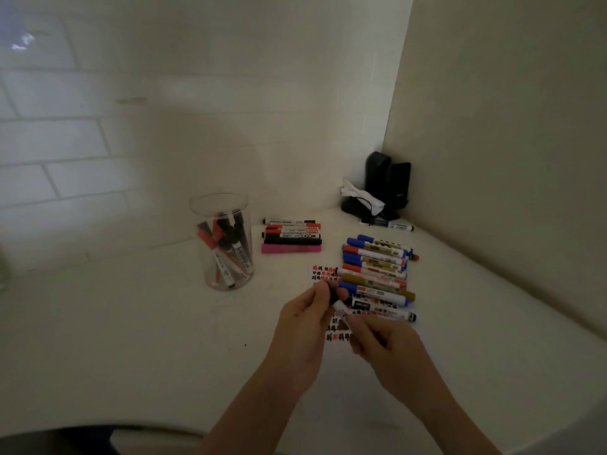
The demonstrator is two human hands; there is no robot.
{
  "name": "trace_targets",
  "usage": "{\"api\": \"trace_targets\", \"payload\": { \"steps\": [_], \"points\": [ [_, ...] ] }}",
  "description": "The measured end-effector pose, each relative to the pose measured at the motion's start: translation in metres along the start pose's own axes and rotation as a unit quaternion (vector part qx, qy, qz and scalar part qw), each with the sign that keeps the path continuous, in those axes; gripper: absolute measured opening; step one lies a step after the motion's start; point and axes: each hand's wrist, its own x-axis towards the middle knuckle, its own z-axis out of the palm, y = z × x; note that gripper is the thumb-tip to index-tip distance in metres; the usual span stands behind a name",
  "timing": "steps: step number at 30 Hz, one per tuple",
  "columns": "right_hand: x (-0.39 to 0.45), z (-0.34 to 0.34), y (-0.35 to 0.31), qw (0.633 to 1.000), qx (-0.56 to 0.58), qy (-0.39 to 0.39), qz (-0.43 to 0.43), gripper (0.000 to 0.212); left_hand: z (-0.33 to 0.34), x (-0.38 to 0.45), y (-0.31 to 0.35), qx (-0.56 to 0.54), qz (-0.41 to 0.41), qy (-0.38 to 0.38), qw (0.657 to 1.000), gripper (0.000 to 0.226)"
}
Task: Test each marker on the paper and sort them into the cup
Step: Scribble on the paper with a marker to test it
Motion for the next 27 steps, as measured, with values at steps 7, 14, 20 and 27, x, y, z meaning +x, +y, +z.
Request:
{"api": "trace_targets", "payload": {
  "steps": [7, 14, 20, 27],
  "points": [
    [-0.016, -0.031, 0.026, 0.997, -0.005, 0.064, 0.051, 0.015, -0.033, 0.027, 0.021, 0.309, 0.089, 0.066, 0.945, 0.014],
    [-0.001, -0.024, 0.035, 0.961, 0.239, 0.119, 0.075, 0.028, -0.035, 0.045, -0.025, 0.372, 0.078, 0.028, 0.925, 0.021],
    [0.011, -0.026, 0.037, 0.892, 0.408, 0.081, 0.177, 0.022, -0.046, 0.057, -0.033, 0.431, 0.114, 0.031, 0.895, 0.013],
    [0.031, -0.009, 0.055, 0.965, 0.188, 0.129, 0.126, 0.030, -0.060, 0.060, -0.043, 0.482, 0.154, 0.024, 0.862, 0.017]
  ]
}}
